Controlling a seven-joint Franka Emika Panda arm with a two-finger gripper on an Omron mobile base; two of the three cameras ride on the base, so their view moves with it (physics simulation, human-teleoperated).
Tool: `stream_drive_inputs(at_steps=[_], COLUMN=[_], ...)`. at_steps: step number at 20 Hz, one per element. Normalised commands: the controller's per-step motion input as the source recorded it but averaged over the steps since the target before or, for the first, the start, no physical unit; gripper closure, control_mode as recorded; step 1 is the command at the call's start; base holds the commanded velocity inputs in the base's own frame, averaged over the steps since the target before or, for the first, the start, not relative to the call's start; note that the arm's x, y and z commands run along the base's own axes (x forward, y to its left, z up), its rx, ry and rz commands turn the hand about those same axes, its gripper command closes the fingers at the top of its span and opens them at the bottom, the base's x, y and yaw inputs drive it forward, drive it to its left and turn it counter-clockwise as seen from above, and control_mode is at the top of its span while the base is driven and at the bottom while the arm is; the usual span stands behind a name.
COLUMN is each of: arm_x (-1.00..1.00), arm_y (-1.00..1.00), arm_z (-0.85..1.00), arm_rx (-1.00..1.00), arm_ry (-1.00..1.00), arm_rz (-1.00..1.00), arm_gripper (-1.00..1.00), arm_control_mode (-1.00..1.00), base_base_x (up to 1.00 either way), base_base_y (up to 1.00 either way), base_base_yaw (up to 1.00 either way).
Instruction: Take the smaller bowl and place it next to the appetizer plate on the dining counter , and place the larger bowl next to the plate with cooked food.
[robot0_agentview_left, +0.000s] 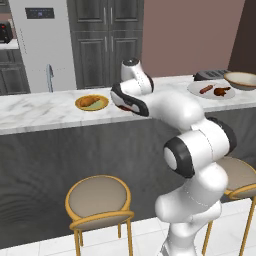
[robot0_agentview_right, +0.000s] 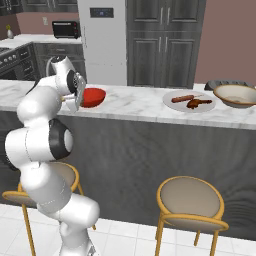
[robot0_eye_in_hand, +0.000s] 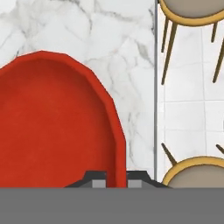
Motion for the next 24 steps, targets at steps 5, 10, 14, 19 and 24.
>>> stream_drive_inputs(at_steps=[5,10,14,19,24], arm_x=[0.62,0.53,-0.20,-0.94,-1.00], arm_y=[0.00,0.02,0.00,0.00,-0.24], arm_z=[0.00,0.00,0.10,0.22,0.15], arm_rx=[0.00,0.00,0.00,-0.01,0.00], arm_ry=[0.04,0.00,-0.01,-0.05,-0.03], arm_rz=[0.00,0.00,0.00,0.00,-0.06], arm_gripper=[1.00,-1.00,-1.00,-1.00,-1.00], arm_control_mode=[-1.00,-1.00,-1.00,-1.00,-1.00], base_base_x=[0.00,0.00,0.00,0.00,0.00], base_base_y=[0.00,0.00,0.00,0.00,0.00], base_base_yaw=[0.00,0.00,0.00,0.00,0.00])
